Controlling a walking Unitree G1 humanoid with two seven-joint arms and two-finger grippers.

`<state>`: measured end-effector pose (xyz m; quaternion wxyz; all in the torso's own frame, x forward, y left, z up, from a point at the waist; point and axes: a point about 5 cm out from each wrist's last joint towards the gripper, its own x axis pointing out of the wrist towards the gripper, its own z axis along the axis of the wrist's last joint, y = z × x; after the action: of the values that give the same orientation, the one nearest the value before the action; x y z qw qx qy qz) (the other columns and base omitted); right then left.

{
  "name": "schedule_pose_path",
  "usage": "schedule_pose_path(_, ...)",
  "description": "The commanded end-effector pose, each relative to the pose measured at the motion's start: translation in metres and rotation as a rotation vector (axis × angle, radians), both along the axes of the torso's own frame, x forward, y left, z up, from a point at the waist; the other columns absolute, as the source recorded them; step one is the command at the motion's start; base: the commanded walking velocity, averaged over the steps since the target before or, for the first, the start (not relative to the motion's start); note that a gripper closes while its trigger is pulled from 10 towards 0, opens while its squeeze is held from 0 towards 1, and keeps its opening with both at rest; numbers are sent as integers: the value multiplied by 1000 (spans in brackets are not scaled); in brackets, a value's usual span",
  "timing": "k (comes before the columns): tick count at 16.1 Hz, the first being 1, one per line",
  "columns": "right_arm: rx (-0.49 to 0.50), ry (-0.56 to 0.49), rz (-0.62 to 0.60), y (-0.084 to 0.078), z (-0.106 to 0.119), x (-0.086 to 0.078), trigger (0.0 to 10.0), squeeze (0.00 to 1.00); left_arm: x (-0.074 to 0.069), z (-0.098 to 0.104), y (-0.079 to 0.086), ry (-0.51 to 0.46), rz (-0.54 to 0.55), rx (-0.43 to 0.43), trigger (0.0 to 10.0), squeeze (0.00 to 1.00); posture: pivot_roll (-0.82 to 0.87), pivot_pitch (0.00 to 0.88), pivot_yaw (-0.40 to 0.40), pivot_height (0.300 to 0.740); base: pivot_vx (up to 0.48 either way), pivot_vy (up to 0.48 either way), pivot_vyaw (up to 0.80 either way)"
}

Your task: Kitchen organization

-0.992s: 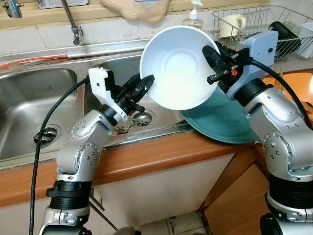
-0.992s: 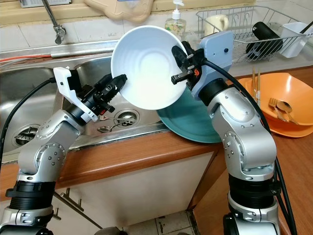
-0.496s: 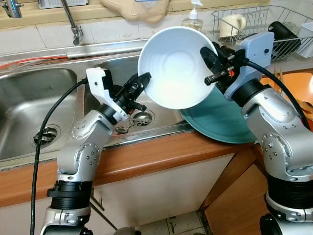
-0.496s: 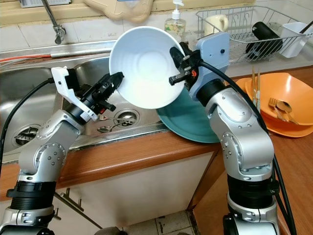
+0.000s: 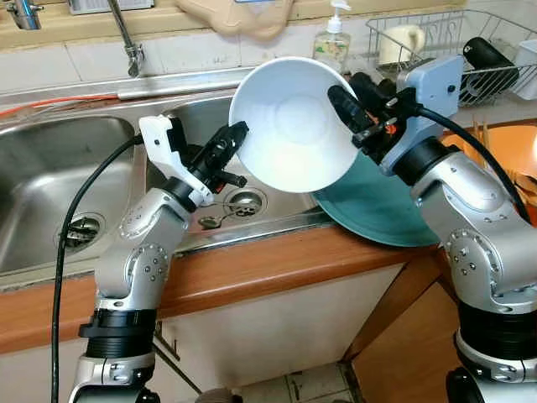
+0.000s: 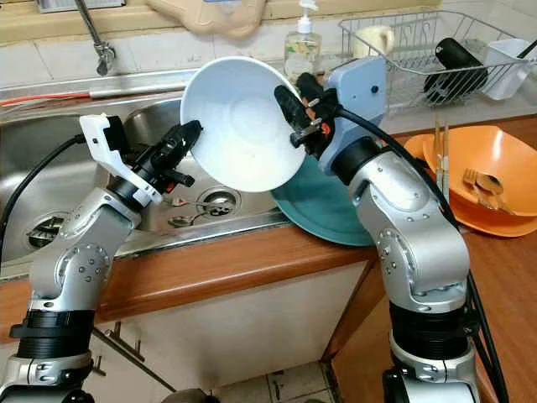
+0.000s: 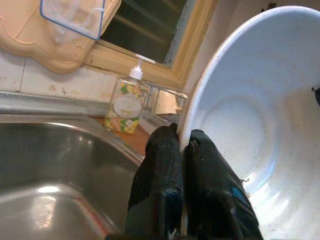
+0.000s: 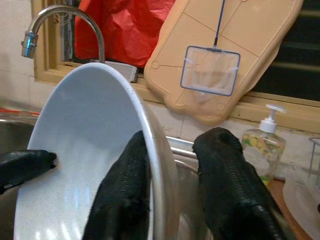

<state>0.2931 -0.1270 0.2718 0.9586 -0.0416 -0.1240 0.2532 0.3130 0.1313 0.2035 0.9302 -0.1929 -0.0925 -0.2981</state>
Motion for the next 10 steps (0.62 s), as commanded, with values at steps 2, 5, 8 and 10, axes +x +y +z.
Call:
schedule_pose_path(2,5,-24,-24,-6,6,-2,10000,1000,4,8,13,-19,76,-43,0,0,-42,0,65,740,0,0,0)
schedule_pose_path(5,-15,-21,-26,-9,7,-3,10000,733,11,11,23,-26,180,-22,0,0,-42,0,65,740,0,0,0)
schedule_pose_path(8,-79,7,49,-5,2,-9,10000,0,19,15,37,-37,332,9,0,0,-44,0,69,740,0,0,0)
schedule_pose_path(10,-119,35,99,-2,-4,-14,10000,0,25,14,42,-28,393,52,0,0,-43,0,68,740,0,0,0)
